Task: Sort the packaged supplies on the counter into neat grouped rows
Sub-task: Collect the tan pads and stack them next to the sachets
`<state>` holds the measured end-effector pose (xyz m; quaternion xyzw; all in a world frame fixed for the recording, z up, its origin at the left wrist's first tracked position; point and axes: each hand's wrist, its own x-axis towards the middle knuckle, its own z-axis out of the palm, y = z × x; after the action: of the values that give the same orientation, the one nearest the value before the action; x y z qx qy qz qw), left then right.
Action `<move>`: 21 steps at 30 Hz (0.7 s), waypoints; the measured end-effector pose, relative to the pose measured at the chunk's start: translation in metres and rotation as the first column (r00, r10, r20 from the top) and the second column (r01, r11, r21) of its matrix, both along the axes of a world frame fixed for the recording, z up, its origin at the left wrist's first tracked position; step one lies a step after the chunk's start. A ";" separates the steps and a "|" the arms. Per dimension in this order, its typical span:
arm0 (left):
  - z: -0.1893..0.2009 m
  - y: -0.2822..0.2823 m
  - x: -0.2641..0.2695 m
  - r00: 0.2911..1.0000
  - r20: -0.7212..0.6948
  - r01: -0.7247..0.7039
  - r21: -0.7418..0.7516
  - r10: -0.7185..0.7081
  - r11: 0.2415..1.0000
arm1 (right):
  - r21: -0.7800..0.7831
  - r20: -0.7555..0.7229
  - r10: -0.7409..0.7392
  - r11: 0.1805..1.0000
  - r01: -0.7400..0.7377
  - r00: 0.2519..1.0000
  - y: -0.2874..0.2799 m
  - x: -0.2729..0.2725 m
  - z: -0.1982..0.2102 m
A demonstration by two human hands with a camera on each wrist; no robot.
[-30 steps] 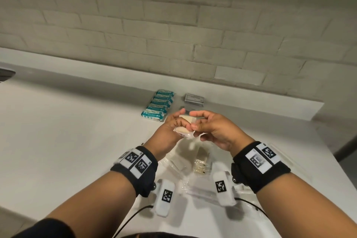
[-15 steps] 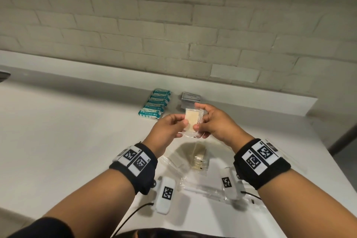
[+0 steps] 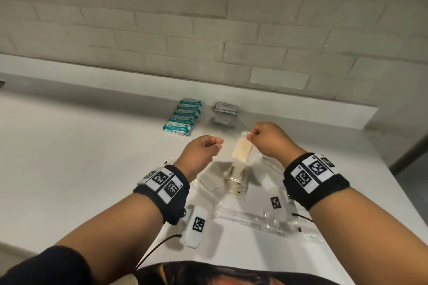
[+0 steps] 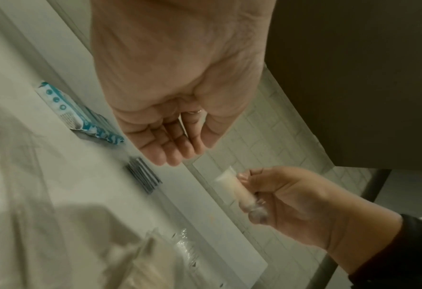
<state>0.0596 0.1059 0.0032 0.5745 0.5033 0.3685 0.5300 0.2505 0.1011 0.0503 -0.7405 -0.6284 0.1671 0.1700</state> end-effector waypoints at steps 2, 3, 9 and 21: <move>-0.005 0.002 0.001 0.998 -0.064 0.007 -0.033 -0.009 0.999 | -0.131 0.018 0.041 0.991 -0.039 0.999 0.000 0.000 -0.011; -0.007 0.003 0.004 0.995 -0.102 0.014 -0.051 -0.019 0.999 | -0.180 0.030 0.069 0.982 -0.063 0.997 0.000 -0.003 -0.018; -0.024 0.004 0.027 0.921 -0.329 0.144 -0.212 -0.209 0.967 | -0.209 -0.022 -0.075 0.975 0.069 0.997 -0.002 -0.009 -0.054; -0.051 0.004 0.038 0.972 -0.152 0.108 -0.397 -0.181 0.912 | -0.587 -0.342 -0.421 0.794 0.158 0.840 -0.014 -0.021 -0.062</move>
<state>0.0972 0.1104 -0.0476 0.5265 0.5691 0.1668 0.6092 0.2296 0.0873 -0.0118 -0.7870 -0.3732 0.4758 0.1224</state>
